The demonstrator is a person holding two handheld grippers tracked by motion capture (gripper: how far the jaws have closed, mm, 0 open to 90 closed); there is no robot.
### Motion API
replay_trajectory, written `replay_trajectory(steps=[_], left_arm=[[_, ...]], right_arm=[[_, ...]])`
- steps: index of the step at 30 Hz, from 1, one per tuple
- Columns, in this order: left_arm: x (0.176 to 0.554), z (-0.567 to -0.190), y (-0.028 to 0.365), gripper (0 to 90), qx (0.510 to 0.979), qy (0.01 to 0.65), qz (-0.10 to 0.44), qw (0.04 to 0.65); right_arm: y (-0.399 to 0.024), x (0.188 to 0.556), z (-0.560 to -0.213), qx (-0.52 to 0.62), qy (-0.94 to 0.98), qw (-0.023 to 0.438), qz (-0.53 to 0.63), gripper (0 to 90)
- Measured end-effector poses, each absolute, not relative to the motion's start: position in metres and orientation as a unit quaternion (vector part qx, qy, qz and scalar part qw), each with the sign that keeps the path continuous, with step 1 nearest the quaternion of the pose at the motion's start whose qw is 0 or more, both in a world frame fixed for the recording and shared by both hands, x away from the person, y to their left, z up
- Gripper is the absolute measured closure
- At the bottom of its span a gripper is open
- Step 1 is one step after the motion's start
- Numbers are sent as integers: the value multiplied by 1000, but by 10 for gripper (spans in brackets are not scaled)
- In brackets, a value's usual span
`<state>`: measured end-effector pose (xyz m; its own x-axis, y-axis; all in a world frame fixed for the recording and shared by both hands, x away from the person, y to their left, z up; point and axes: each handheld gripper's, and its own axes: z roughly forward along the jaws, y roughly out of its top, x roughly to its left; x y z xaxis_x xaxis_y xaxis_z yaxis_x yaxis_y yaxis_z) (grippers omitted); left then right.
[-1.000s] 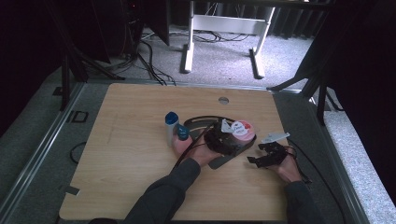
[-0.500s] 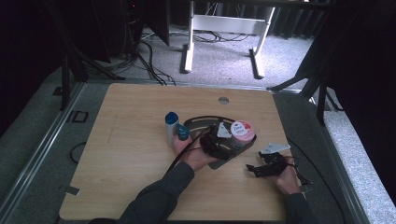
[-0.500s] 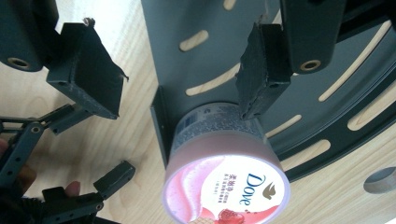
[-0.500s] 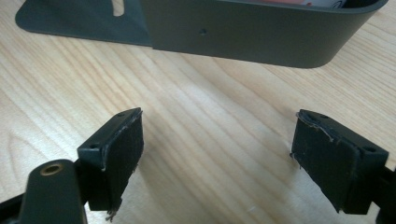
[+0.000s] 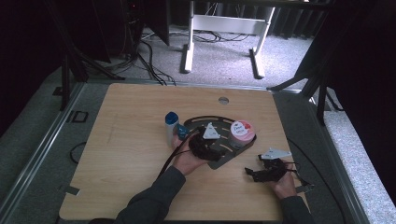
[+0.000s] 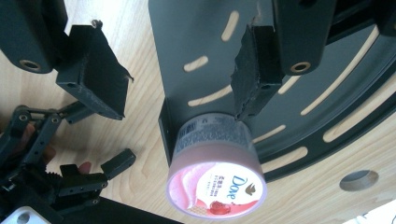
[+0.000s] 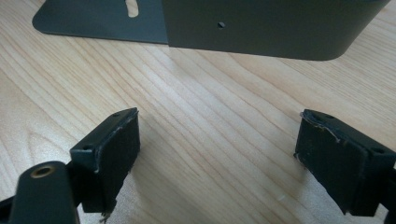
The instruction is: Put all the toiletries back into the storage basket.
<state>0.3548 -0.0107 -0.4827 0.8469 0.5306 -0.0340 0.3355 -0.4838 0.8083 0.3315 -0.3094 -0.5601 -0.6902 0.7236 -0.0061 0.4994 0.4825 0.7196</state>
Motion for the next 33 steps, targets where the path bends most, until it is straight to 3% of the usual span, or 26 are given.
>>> replay_trajectory(steps=[33], left_arm=[[320,-471,36,399,849,248,97,456]], right_arm=[[-308,328,-560,363,846,156,357,121]])
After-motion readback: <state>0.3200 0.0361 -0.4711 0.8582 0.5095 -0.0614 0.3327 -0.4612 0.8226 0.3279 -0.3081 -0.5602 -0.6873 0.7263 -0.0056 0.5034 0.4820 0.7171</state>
